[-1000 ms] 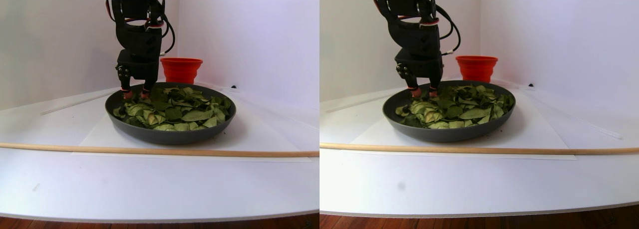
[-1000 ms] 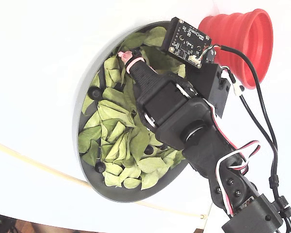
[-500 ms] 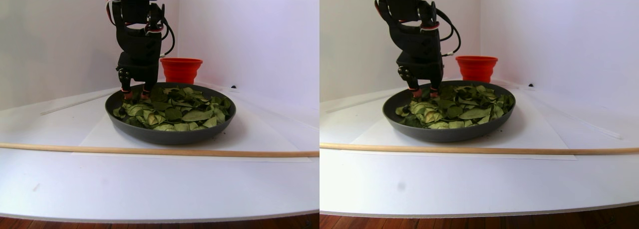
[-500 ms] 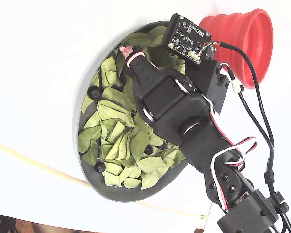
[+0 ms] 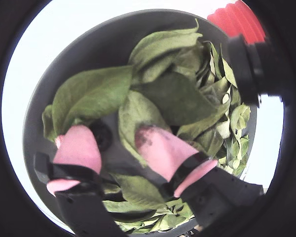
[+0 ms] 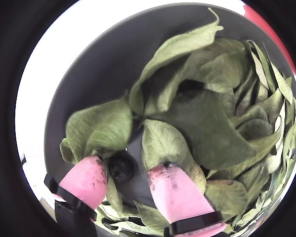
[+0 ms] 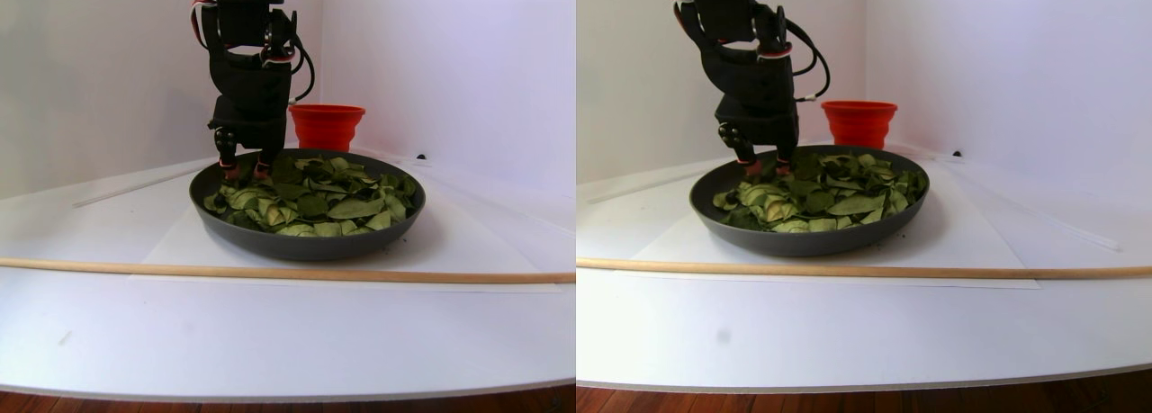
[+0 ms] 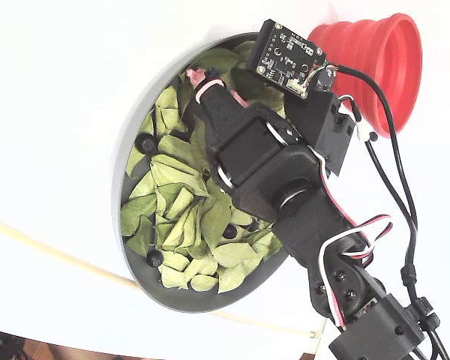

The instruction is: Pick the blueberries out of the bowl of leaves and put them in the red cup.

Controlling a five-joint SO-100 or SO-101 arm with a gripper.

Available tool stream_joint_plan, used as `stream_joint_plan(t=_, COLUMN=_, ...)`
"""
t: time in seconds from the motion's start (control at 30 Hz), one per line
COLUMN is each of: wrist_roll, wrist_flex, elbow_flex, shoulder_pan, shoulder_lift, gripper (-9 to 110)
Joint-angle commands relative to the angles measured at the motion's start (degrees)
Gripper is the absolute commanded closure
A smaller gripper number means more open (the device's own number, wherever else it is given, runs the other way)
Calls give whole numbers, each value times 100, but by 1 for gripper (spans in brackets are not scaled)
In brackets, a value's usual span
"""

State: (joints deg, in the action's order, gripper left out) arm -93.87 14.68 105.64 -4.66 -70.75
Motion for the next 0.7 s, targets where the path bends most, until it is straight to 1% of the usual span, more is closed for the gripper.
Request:
stream_joint_plan(t=0.0, wrist_roll=-141, wrist_flex=70, elbow_flex=97, shoulder_pan=-158, shoulder_lift=-202, gripper=84)
stream_joint_plan(t=0.67, wrist_roll=-378, wrist_flex=308, elbow_flex=53, shoulder_pan=-132, shoulder_lift=70, gripper=86)
